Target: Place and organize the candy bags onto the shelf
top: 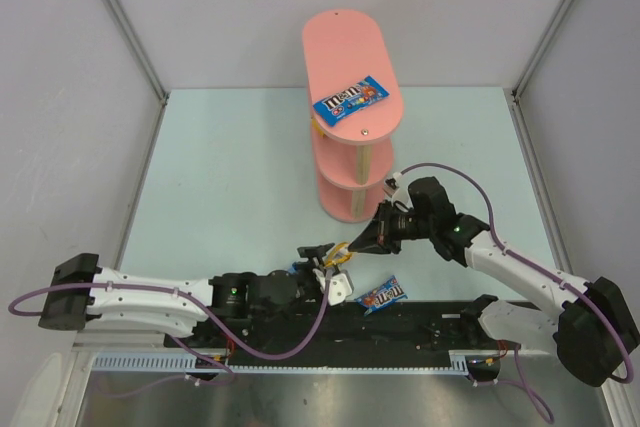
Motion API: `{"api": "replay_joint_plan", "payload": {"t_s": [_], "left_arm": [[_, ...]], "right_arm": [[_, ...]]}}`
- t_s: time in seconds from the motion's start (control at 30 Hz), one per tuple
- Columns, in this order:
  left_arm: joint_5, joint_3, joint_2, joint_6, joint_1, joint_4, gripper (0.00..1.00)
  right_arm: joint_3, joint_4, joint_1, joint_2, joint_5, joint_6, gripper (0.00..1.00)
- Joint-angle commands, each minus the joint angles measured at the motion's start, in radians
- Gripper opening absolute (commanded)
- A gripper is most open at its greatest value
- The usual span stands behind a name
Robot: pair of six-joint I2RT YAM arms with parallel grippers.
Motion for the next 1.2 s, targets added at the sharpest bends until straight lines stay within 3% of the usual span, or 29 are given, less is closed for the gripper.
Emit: {"api": "replay_joint_plan", "payload": {"t_s": [0.0, 0.07, 0.47, 0.63, 0.87, 1.0, 1.17], "left_arm": [[-0.010, 0.039, -0.009, 0.009, -0.009, 0.024, 0.72], [-0.011, 0.039, -0.014, 0.003, -0.009, 0.017, 0.67], [-0.014, 0.036, -0.030, -0.002, -0.012, 0.011, 0.65], [-0.025, 0.039, -0.035, -0.012, -0.012, 0.008, 0.40], [-0.022, 0.042, -0.032, -0.045, -0.012, -0.009, 0.32], [-0.021, 0.044, -0.034, -0.049, -0.012, -0.013, 0.18], [-0.022, 0.044, -0.037, -0.049, -0.012, -0.016, 0.17]], "right_arm": [[0.047, 0.050, -0.002, -0.006, -0.046, 0.023, 0.00], [0.049, 0.056, -0.005, -0.005, -0.052, 0.028, 0.00], [0.047, 0.083, -0.006, 0.000, -0.078, 0.053, 0.00], [0.049, 0.088, -0.005, 0.014, -0.087, 0.046, 0.00], [0.047, 0.082, -0.002, 0.017, -0.084, 0.037, 0.00], [0.037, 0.097, -0.003, 0.014, -0.087, 0.045, 0.00], [0.029, 0.102, -0.006, 0.011, -0.087, 0.049, 0.00]]}}
